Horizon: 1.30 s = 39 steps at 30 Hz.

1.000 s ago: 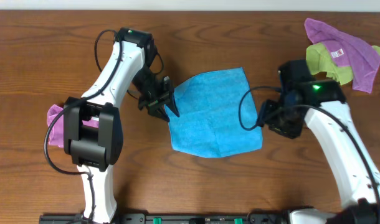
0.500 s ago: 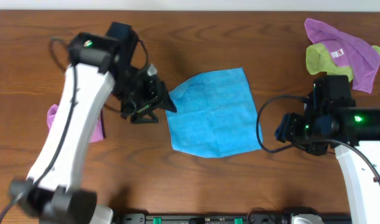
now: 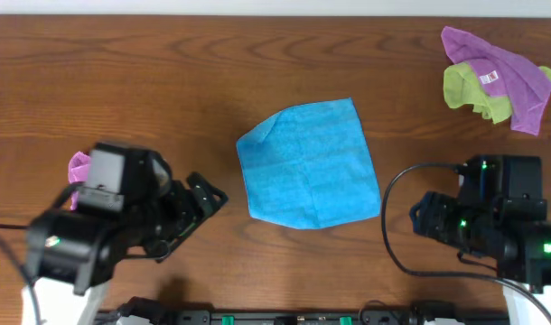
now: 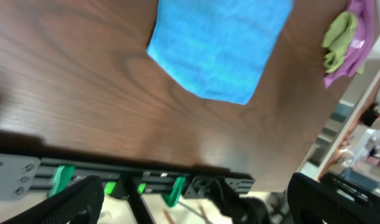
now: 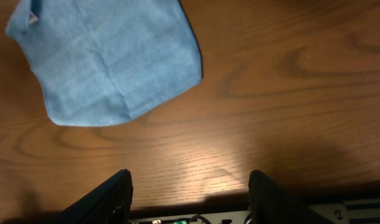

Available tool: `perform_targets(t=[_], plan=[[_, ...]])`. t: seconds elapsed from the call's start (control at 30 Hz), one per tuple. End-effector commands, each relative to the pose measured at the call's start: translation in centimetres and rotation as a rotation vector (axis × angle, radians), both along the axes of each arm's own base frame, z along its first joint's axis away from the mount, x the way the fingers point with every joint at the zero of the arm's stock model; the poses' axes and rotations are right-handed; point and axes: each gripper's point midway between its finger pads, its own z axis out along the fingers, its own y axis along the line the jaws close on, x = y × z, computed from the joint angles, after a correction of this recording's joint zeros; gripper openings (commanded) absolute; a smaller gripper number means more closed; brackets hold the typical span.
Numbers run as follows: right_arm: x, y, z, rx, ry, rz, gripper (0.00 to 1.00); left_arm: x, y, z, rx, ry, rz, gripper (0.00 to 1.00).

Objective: Fold the cloth
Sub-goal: 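Retract both grippers toward the near edge of the table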

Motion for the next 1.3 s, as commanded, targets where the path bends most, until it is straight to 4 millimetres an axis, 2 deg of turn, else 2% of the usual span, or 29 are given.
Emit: perform_targets(t=[0.0, 0.1, 0.3, 0.4, 0.53, 0.67, 0.87, 1.03, 1.27], plan=[[-0.6, 0.0, -1.0, -0.003, 0.009, 0.022, 0.61, -1.1, -0.9, -3.5, -0.063, 0.118, 0.021, 0.95], [-0.8, 0.0, -2.8, -0.002, 0.027, 0.03, 0.61, -0.8, -1.1, -6.8, -0.057, 0.154, 0.007, 0.95], [-0.2, 1.0, -6.4, 0.058, 0.044, 0.045, 0.6, 1.4, -2.9, -10.9, -0.151, 0.143, -0.005, 0.95], [0.7, 1.5, -8.0, 0.133, 0.025, 0.03, 0.59, 2.6, -3.7, -13.1, -0.204, 0.169, 0.039, 0.95], [2.2, 1.4, -10.0, 0.232, 0.026, -0.019, 0.59, 4.3, -4.4, -15.0, -0.245, 0.201, 0.102, 0.95], [3.8, 0.8, -11.2, 0.256, 0.016, -0.037, 0.59, 5.0, -4.4, -16.5, -0.235, 0.246, 0.142, 0.95], [5.8, 1.0, -12.7, 0.305, 0.035, -0.03, 0.58, 5.3, -4.6, -18.6, -0.235, 0.335, 0.193, 0.95], [6.3, 1.0, -13.7, 0.312, 0.058, -0.032, 0.58, 5.1, -4.7, -19.8, -0.227, 0.377, 0.213, 0.95], [7.0, 0.8, -14.8, 0.313, 0.069, -0.031, 0.57, 5.4, -6.1, -20.7, -0.249, 0.362, 0.224, 0.95]])
